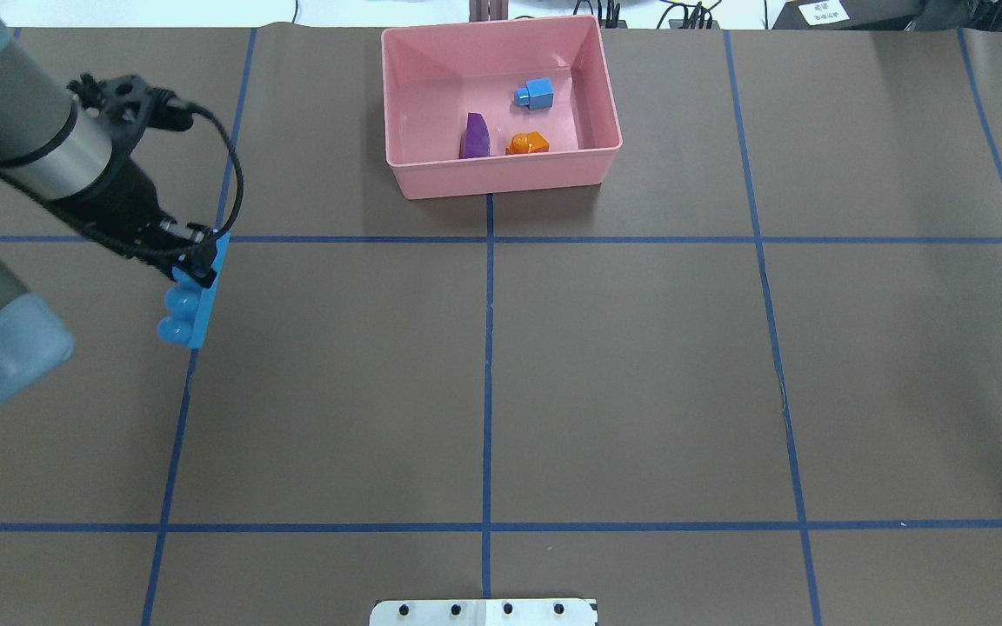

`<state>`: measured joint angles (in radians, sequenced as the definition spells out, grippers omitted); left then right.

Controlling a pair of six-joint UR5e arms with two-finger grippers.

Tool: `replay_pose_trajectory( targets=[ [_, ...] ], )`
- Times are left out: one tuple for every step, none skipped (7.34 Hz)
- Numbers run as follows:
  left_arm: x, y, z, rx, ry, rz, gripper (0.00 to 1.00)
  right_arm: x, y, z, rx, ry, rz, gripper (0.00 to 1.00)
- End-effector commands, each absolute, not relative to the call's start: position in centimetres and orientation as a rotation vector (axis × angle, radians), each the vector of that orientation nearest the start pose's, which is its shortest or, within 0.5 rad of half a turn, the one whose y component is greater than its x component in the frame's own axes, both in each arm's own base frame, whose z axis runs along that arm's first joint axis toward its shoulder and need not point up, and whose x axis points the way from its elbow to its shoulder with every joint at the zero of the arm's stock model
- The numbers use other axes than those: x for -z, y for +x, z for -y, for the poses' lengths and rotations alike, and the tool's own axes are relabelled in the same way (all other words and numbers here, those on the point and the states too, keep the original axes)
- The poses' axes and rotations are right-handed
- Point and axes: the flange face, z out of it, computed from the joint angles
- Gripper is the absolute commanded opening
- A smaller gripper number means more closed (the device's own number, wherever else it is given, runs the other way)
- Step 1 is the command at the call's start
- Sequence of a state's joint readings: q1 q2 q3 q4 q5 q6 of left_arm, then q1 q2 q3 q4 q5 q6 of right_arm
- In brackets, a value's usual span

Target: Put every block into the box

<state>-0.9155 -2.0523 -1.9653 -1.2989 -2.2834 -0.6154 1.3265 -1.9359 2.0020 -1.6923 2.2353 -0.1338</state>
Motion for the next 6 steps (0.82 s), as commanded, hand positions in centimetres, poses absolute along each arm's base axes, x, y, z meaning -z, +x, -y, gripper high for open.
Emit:
replay_pose_trajectory(
  targets=[
    [-17.1,32.7,59.8,-0.139,0.043,-0.908,0.0,-71.0,3.7,27.2,0.368,-0.096,0.679,1.0],
    [-14.5,33.8,63.4,-0.094,0.062,-0.931,0.0,-74.9,4.8,24.4,0.347,-0.076,0.68,1.0],
    [-13.0,34.9,66.4,-0.04,0.072,-0.958,0.0,-78.4,5.4,20.8,0.329,-0.075,0.685,1.0],
    [-10.3,34.5,70.1,0.015,0.095,-0.979,0.0,-81.2,5.4,18.9,0.318,-0.076,0.714,1.0],
    [-9.1,35.5,71.5,0.031,0.083,-0.978,0.0,-84.2,5.3,16.6,0.299,-0.107,0.752,1.0],
    [-8.9,35.6,71.8,0.029,0.091,-0.984,0.0,-86.2,5.4,14.6,0.292,-0.112,0.768,1.0]
  ],
)
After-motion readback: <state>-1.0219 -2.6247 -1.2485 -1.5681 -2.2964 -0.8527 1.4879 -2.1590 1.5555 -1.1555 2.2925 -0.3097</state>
